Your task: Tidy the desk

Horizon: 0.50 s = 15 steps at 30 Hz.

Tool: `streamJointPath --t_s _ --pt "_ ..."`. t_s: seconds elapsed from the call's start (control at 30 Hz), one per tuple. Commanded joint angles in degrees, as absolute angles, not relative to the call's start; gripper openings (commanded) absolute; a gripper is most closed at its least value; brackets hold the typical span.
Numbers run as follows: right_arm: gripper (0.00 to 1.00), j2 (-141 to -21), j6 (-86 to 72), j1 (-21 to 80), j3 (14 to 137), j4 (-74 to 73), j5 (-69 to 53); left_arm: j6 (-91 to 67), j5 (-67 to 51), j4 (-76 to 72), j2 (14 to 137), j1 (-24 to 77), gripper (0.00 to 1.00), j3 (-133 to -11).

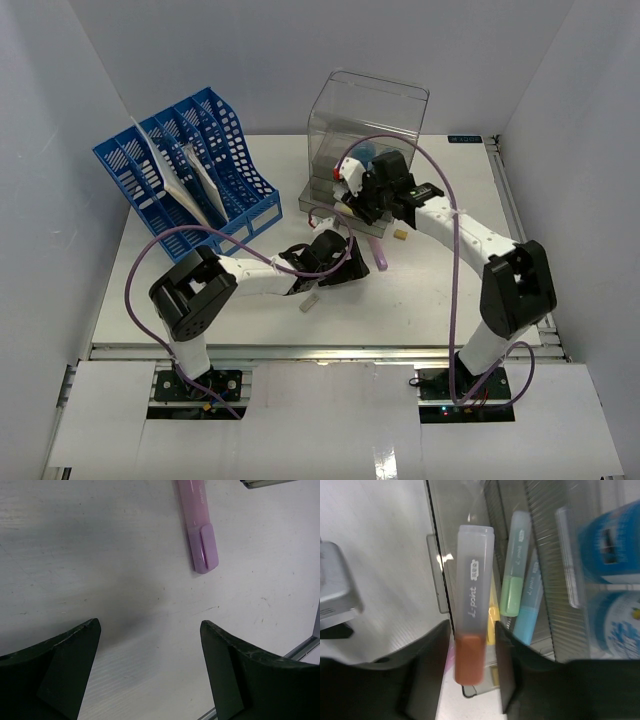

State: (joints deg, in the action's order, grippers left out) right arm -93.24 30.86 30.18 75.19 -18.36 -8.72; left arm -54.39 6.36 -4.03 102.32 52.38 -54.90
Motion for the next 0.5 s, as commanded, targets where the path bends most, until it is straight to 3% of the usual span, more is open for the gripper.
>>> streamJointPath --t_s 0.0,0.27,0.47 --pt "0.6 -94.62 28.96 30.59 78.07 -17.35 -4.13 -56.11 7.69 -3.37 101.25 52.91 0.92 -57.04" --pt "0.93 -74.37 26.88 25.39 68.93 -22.09 -16.04 -58.1 12.06 3.06 105.8 53.85 0.93 -65.09" --pt "0.98 -62.85 26.15 12.39 56.3 -19.4 -24.97 -60.04 21.41 15.16 112.88 56.46 0.93 -76.92"
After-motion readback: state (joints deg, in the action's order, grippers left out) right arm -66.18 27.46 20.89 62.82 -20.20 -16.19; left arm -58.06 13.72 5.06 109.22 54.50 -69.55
